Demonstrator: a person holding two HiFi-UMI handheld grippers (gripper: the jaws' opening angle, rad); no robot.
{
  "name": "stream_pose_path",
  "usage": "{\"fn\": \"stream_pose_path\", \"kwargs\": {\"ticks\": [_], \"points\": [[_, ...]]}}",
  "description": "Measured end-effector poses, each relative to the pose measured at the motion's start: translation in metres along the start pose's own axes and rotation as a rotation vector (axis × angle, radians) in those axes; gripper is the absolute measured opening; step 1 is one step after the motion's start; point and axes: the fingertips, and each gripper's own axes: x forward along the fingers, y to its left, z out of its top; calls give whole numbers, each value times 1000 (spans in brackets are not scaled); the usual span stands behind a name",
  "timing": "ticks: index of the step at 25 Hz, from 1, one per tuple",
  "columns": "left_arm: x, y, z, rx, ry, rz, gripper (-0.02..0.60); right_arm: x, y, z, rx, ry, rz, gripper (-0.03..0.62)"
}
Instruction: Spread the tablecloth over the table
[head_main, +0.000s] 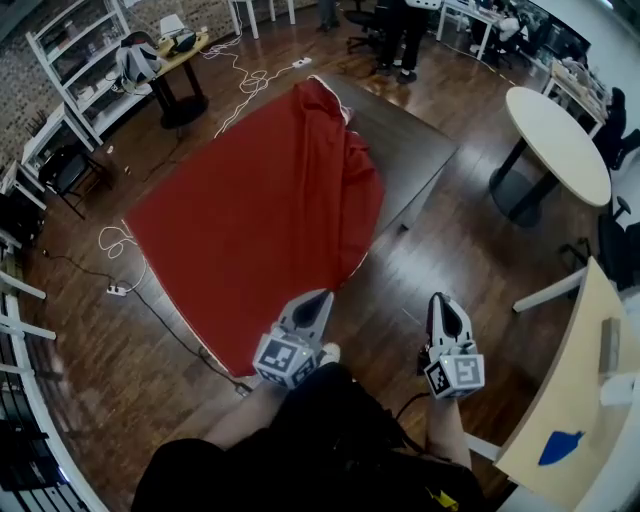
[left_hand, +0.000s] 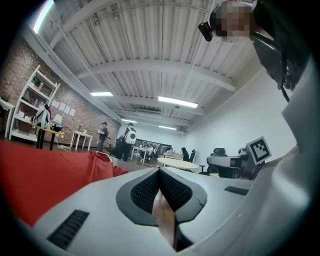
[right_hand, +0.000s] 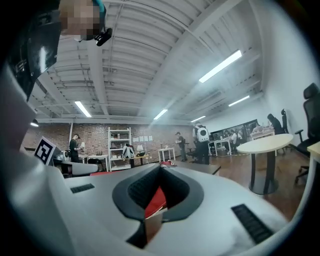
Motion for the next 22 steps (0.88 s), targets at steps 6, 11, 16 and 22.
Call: {"fn": "stream_pose_path", "kwargs": {"ticks": [6,11,16,22], "points": [[101,1,-28,-29,27,-22,2,22,-69,-1,-34,65,-50,6],[198,28,-35,-94,13,7,2,82,-146,7,-52,127,-71,6],[266,76,-5,-40,-20,84,2,179,-188,28,-50,136,-10,6],[259,120,3,-63,15,280,2,287,-184,-6,-57,265,186,6]]}}
